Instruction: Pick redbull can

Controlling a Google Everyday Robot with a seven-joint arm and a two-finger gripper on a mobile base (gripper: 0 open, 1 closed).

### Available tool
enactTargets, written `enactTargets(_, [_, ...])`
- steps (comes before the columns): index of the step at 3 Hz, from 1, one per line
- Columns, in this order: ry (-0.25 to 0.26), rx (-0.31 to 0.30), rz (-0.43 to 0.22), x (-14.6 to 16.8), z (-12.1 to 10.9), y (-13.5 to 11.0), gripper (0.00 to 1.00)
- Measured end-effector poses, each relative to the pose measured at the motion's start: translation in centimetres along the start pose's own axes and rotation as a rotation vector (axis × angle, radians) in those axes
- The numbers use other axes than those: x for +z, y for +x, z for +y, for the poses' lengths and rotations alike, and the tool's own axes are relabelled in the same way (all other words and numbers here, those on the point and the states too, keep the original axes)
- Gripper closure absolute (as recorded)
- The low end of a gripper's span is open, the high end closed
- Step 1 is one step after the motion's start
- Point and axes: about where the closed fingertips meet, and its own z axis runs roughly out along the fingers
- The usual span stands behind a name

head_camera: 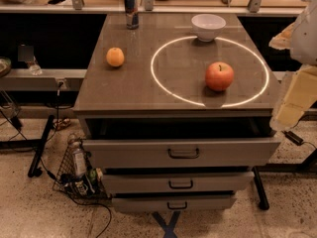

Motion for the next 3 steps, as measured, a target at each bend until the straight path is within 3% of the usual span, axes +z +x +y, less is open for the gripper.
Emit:
enactTargets(1, [0.000,0.000,0.000,0.0,0.0,0.0,0.00])
enactTargets(2, [0.007,0.012,-0.062,2.7,-3.5,-2.0,0.00])
enactTargets(3, [0.036,-0.013,-0.152,6.3,-9.1,-6.1,0.00])
